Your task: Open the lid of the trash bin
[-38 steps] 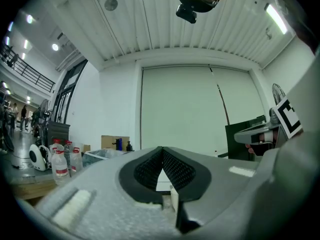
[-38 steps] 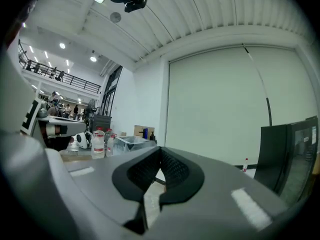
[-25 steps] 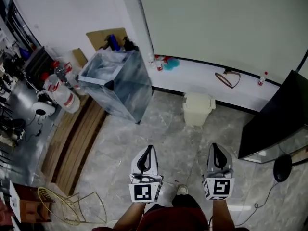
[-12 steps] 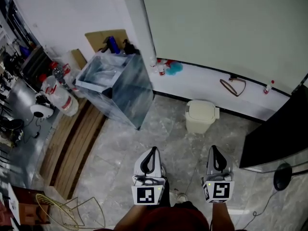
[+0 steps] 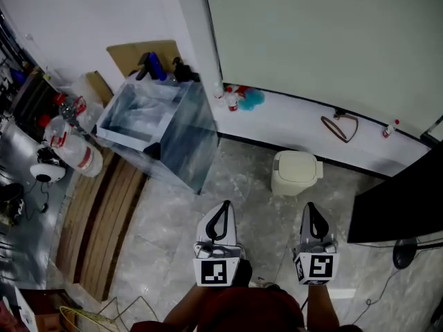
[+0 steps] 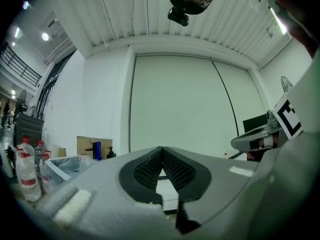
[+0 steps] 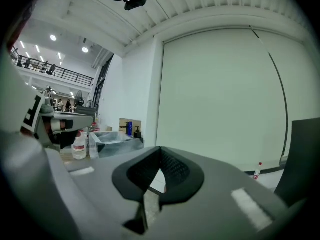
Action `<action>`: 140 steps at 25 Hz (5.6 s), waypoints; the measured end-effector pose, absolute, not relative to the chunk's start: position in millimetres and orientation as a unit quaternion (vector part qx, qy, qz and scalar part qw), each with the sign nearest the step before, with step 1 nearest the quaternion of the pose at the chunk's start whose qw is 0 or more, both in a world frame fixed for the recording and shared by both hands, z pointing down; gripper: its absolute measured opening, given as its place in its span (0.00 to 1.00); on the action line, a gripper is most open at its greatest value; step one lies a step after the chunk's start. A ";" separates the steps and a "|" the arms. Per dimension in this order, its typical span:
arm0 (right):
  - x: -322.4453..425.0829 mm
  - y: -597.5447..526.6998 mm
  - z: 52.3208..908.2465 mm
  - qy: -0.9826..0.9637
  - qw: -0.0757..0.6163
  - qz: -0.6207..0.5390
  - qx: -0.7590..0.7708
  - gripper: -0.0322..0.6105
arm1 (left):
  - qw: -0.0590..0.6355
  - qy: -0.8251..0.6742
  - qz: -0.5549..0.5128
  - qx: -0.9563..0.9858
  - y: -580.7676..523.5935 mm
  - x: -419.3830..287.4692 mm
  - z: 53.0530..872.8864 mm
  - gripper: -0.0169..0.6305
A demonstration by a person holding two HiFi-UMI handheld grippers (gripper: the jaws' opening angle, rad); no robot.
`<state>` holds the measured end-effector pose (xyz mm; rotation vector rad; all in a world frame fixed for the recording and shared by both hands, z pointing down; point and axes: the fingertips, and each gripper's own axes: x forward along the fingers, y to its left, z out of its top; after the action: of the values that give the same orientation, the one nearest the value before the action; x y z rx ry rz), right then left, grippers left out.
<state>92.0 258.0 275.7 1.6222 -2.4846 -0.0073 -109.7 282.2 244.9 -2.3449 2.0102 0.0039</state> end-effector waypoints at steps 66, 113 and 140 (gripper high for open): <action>61.9 -42.5 575.1 -0.804 0.229 0.169 0.523 0.05 | -0.105 0.585 -0.092 -0.799 -52.2 -86.8 531.0 0.02; 53.2 -68.0 871.2 -0.696 0.370 0.306 0.534 0.05 | -0.223 0.564 -0.158 -0.779 -29.1 -100.8 762.7 0.02; 49.2 -68.5 885.3 -0.614 0.393 0.335 0.597 0.05 | -0.239 0.572 -0.142 -0.771 -32.2 -112.8 766.0 0.02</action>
<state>49.2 -68.5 885.3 1.5161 -1.5574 0.8492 -112.8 -32.2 766.0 -2.8799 2.1373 -0.5287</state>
